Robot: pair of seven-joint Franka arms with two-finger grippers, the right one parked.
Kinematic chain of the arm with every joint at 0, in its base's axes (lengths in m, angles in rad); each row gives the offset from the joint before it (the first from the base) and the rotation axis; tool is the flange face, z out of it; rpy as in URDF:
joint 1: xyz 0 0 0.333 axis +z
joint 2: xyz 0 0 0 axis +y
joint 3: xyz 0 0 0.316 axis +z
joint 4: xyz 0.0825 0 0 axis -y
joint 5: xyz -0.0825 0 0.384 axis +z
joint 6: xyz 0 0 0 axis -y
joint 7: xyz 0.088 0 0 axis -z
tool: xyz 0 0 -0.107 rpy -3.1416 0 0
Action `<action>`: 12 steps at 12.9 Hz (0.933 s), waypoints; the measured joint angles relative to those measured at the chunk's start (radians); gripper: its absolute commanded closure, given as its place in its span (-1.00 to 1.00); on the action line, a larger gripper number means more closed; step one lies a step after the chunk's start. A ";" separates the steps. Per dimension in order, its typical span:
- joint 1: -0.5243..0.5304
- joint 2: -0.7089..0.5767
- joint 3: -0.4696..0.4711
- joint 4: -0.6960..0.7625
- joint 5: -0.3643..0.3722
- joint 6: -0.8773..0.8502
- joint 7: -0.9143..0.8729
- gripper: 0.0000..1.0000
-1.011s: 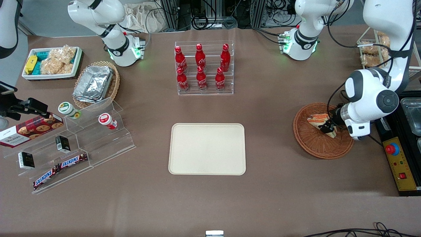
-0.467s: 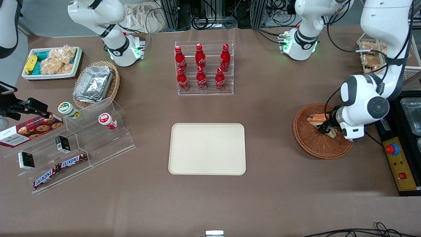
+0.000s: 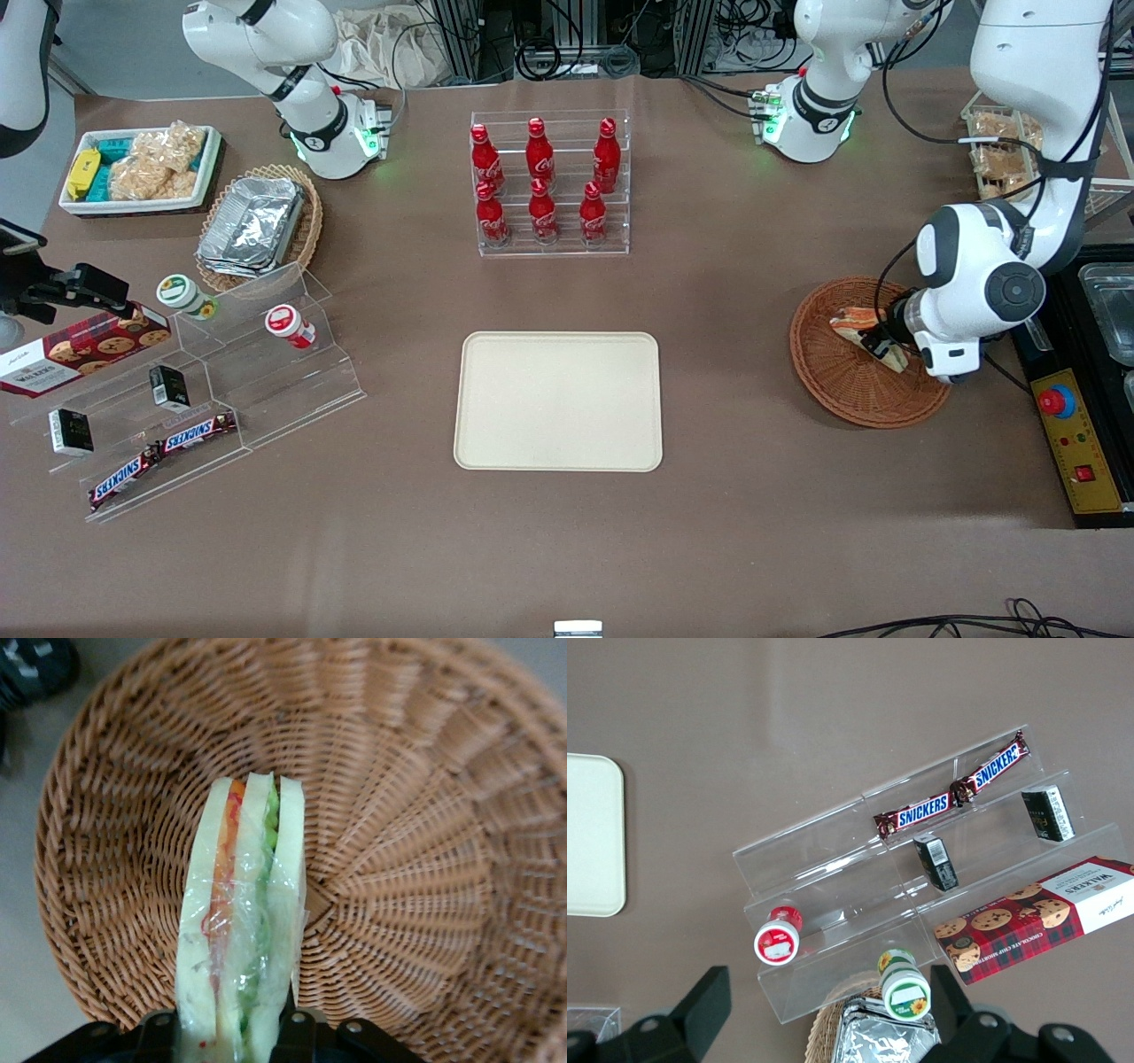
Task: Place sandwich from basket to tray
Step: 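Close the left gripper on the sandwich and lift it, then carry the held sandwich with the left gripper over the cream tray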
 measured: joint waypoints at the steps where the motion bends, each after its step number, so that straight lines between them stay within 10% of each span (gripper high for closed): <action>1: -0.002 -0.024 -0.007 0.026 0.001 -0.033 0.002 1.00; 12: -0.062 -0.026 -0.451 0.318 0.004 -0.218 -0.020 1.00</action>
